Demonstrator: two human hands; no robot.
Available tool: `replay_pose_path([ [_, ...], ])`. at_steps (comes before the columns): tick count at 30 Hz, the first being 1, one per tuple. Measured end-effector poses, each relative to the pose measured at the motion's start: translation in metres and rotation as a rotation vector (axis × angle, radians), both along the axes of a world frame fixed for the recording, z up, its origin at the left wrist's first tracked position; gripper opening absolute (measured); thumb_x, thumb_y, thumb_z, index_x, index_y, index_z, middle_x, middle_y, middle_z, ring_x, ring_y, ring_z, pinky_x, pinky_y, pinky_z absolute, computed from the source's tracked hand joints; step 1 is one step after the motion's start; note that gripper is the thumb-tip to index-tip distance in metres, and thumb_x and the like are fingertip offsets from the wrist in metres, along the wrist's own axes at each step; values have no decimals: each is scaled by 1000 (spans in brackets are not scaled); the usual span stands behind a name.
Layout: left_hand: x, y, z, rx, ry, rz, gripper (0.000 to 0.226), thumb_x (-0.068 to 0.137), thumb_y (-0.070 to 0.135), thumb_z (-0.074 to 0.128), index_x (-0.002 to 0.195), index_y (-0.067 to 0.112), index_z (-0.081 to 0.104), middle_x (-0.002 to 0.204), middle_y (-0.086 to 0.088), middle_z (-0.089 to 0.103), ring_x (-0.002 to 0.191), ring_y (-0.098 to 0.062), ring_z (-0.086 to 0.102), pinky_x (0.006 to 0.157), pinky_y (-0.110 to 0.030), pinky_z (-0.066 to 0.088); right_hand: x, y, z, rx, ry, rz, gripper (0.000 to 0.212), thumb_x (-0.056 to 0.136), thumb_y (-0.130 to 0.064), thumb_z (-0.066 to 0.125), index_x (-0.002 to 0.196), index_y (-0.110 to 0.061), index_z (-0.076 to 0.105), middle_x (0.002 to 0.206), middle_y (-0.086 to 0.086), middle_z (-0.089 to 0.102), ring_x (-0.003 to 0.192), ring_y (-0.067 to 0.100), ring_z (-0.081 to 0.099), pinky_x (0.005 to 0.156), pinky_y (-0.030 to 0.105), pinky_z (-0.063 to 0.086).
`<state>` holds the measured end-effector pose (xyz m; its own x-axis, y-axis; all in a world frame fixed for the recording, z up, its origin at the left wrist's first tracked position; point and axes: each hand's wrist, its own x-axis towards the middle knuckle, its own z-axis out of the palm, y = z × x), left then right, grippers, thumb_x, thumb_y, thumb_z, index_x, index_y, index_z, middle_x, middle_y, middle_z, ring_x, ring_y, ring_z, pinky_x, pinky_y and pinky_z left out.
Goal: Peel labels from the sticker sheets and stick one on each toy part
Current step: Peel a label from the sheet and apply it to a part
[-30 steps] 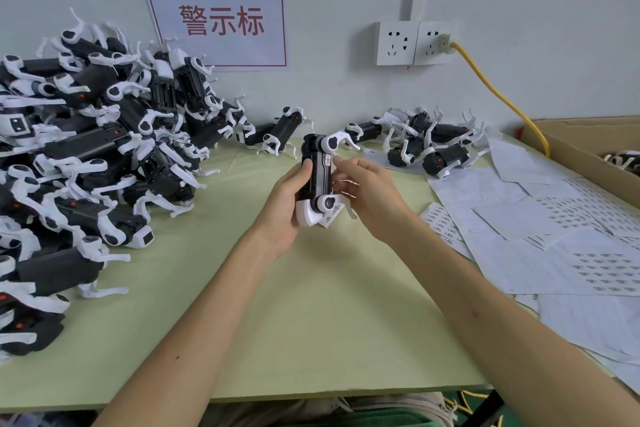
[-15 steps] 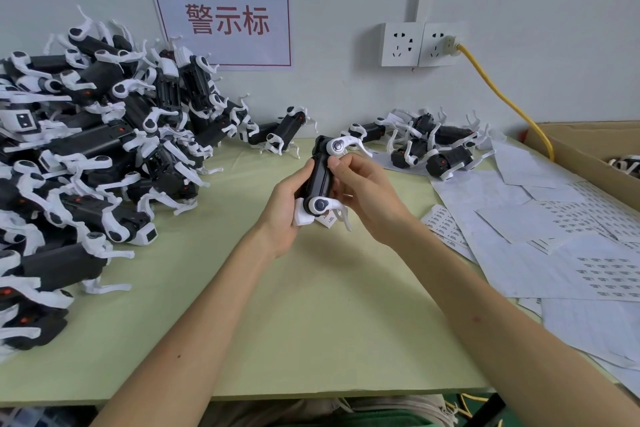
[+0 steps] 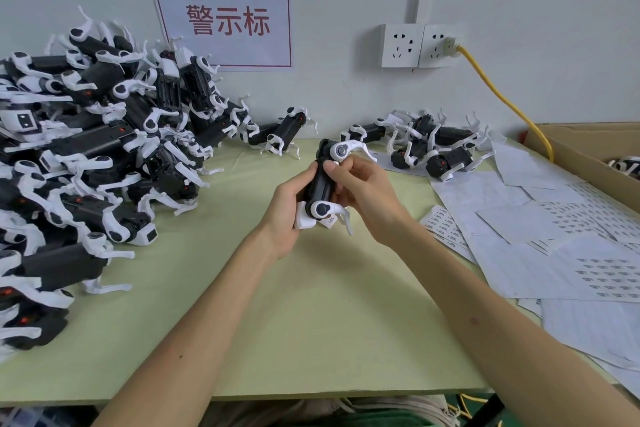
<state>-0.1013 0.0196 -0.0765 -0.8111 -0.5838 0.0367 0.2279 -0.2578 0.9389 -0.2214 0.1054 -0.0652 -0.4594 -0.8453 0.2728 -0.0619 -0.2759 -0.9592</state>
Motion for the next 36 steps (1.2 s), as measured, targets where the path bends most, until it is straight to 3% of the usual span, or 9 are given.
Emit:
replay_pose_path([
  [6,1,-2,1,-25,-4,-1,38,100,49,49,108,29,80,113,-4,74,102,-20,67,85,-41,46,-2,-1,-2,-17,-14,54,36,100,-22,63,69,-13,47,63,2,54,54,15,51,56,24,41],
  [25,2,-2,1,2,11,17,37,102,45,49,102,26,81,97,-4,75,82,-20,71,62,-29,55,-4,0,0,10,-20,99,33,104,-20,55,74,-10,48,64,0,53,52,15,46,53,18,41],
  [36,-2,0,1,28,13,64,40,104,43,47,94,24,80,94,-1,75,80,-15,71,62,-26,52,-6,-1,0,22,-77,64,30,101,-17,61,73,-14,51,62,-3,59,53,15,51,59,23,44],
])
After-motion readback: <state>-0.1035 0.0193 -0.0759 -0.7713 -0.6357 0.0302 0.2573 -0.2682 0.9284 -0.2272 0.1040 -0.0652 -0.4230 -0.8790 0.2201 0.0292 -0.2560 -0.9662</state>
